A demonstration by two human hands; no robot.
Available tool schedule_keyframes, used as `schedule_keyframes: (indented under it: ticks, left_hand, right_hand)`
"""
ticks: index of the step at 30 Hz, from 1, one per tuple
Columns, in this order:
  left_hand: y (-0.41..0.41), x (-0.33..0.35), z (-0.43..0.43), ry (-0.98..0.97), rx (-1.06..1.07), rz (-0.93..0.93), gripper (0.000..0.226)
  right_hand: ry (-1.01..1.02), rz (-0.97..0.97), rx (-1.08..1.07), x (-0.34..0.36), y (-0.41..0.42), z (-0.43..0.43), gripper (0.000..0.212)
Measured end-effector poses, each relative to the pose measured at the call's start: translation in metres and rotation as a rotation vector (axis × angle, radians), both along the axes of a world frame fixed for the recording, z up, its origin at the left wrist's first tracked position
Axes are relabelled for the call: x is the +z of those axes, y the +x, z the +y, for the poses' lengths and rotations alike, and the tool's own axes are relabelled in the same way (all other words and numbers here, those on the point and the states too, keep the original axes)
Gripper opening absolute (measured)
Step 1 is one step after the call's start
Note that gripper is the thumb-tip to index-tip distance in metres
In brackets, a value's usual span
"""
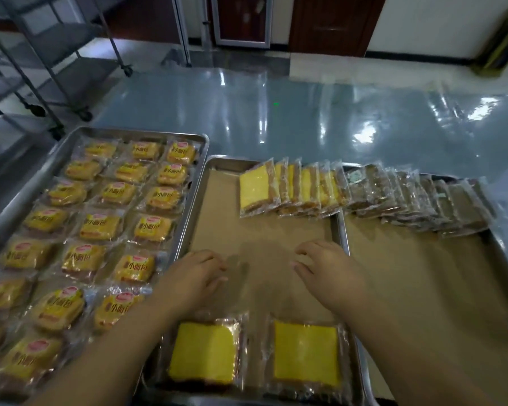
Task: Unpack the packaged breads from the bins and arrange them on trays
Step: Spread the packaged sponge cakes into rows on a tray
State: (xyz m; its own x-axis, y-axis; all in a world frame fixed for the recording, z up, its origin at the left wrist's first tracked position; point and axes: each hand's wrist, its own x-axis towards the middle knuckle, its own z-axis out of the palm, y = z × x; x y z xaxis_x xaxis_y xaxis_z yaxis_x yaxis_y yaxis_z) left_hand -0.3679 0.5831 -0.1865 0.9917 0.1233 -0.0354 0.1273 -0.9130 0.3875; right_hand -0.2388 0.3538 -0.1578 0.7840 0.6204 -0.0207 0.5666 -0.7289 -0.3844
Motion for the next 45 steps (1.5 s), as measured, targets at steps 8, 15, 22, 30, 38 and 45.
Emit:
schedule_keyframes:
  ticks: [8, 15, 22, 30, 38, 45]
  left_hand:
    - [0.133, 0.004, 0.041, -0.104, 0.024, -0.042, 0.052]
    - [0.217, -0.007, 0.07, 0.024, 0.063, 0.116, 0.092]
    - [0.226, -0.023, 0.079, -0.038, 0.049, 0.23, 0.106]
    - [0.171, -0.019, 0.063, -0.443, 0.284, 0.063, 0.057]
    - [0.096, -0.018, 0.034, -0.42, 0.435, 0.083, 0.084]
    - [0.052, -0.009, 0.012, 0.165, 0.382, 0.192, 0.06]
  right_hand:
    - [0.059, 0.027, -0.177, 0.012, 0.081, 0.066, 0.03]
    - [-0.134, 0.063, -0.281, 0.001, 0.119, 0.101, 0.032]
    - [-0.04, 0.151, -0.353, -0.012, 0.126, 0.102, 0.016]
    - [0.2, 0.172, -0.447, -0.011, 0.112, 0.091, 0.015]
    - [0.507, 0.237, -0.435, 0.002, 0.083, 0.05, 0.021]
    - [0.404, -0.07, -0.249, 0.003, 0.047, 0.004, 0.021]
